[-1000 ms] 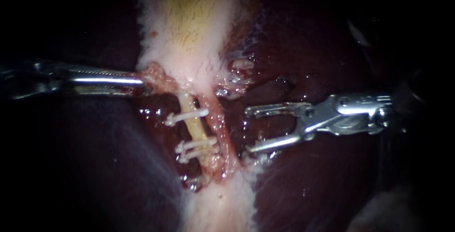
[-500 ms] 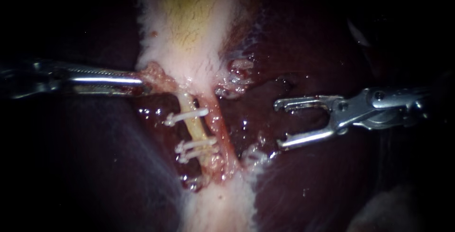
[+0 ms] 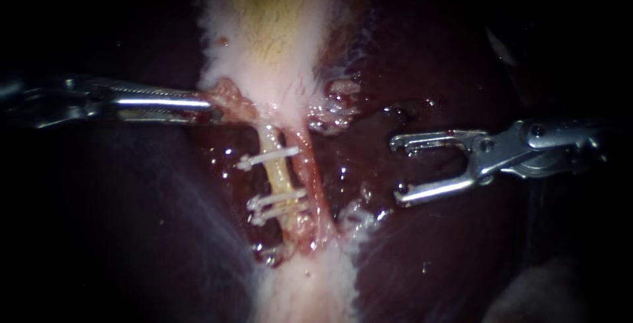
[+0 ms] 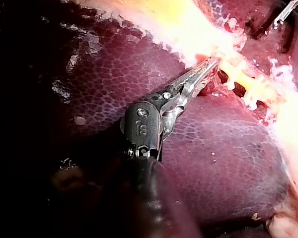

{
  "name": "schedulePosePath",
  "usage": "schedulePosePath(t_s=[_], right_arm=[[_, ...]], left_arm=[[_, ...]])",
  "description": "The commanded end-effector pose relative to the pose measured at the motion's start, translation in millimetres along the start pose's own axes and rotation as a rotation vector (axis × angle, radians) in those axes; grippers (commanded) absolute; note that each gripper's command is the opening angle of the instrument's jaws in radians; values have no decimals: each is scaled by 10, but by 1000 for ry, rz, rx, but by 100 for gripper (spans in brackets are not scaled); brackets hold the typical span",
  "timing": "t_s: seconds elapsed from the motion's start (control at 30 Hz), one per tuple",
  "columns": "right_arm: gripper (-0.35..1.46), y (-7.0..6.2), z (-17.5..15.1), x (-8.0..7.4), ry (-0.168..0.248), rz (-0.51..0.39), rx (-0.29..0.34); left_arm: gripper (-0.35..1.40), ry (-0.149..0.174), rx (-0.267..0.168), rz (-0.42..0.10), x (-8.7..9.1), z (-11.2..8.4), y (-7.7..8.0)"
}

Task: Going back third clip left tube

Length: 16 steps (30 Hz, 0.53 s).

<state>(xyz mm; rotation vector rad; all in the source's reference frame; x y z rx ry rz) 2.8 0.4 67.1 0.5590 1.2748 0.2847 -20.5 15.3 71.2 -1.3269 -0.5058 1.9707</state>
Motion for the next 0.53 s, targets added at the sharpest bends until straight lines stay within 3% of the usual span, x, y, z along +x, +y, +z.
schedulePosePath(t_s=[0.03, 0.27, 0.53], right_arm=[[50, 0, 0, 0, 0, 0, 0], [50, 0, 0, 0, 0, 0, 0], [50, -1, 0, 0, 0, 0, 0]], left_arm=[[-35, 0, 3, 1, -1, 4, -2], [-35, -8, 17, 4, -7, 25, -2], [-35, -11, 19, 5, -8, 24, -4]])
